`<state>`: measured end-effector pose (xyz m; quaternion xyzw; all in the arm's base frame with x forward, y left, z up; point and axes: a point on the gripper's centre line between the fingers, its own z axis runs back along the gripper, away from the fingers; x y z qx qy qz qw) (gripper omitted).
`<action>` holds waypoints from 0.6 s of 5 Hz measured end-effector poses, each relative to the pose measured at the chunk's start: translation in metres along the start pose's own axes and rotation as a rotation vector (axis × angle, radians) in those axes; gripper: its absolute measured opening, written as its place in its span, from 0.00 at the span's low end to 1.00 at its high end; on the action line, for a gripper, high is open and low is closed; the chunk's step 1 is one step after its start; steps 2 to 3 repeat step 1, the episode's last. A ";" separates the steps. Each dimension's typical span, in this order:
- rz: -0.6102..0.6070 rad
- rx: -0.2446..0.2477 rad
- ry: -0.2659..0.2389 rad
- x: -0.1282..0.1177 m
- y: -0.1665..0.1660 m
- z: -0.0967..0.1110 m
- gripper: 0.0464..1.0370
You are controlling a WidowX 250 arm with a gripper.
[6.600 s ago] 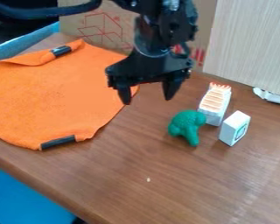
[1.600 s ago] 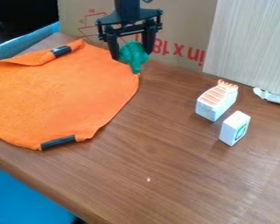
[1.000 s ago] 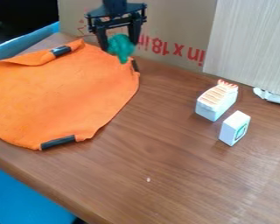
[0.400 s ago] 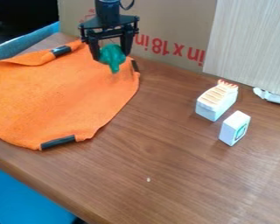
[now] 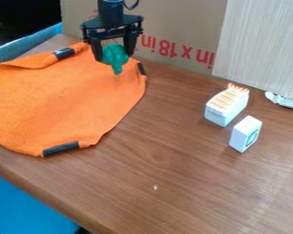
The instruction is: Put the blue object into the orange cloth
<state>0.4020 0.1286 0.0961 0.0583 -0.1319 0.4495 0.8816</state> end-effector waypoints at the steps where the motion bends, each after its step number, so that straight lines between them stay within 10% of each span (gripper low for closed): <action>1: 0.012 0.013 0.001 0.005 0.009 -0.001 0.90; 3: 0.012 0.013 0.001 0.005 0.009 -0.001 0.90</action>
